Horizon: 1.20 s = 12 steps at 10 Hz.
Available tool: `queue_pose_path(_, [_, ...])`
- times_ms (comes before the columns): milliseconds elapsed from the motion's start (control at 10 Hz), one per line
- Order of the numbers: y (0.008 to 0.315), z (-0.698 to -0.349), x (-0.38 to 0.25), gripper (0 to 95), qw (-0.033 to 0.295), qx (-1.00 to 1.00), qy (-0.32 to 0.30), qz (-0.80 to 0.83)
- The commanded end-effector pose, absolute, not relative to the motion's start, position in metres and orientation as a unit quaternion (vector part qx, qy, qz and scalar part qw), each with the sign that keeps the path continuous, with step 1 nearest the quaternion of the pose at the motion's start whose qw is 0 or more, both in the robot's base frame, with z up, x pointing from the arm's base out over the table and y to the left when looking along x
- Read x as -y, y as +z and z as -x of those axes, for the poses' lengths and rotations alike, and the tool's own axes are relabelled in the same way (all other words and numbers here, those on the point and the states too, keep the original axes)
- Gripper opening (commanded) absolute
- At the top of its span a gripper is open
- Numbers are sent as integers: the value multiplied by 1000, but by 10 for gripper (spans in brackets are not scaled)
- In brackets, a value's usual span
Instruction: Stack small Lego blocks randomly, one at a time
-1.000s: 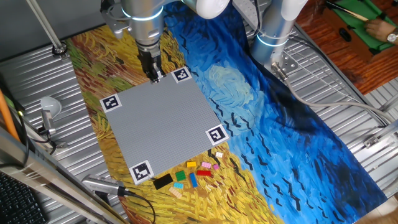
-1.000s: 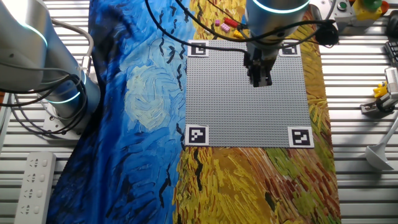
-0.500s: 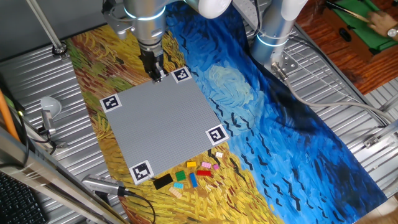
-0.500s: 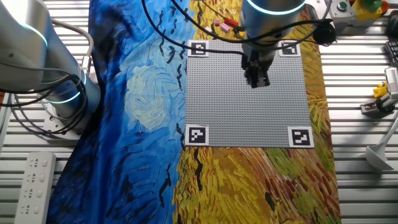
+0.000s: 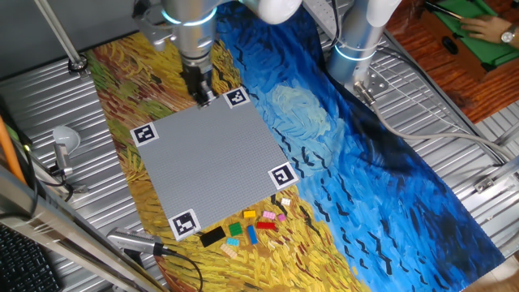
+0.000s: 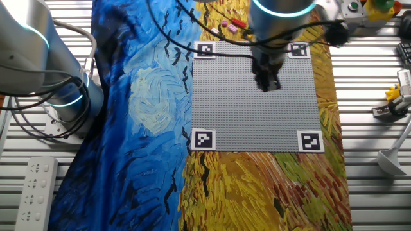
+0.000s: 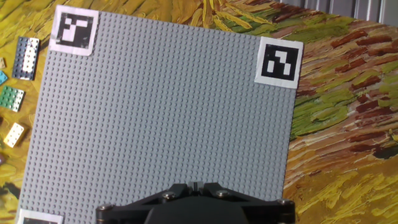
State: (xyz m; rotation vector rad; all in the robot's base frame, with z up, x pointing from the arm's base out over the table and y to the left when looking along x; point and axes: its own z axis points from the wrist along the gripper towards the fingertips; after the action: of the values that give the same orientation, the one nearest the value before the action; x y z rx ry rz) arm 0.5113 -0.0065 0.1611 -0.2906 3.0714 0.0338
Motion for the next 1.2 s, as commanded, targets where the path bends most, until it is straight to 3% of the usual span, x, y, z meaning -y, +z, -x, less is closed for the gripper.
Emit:
queue_pose_path(100, [156,-525,7,0,28,-996,11,90])
queue_pose_path(400, [148,-540,12,0,27,-995,12,93])
queue_pose_path(1200, [148,-538,15,0,21,-982,32,183])
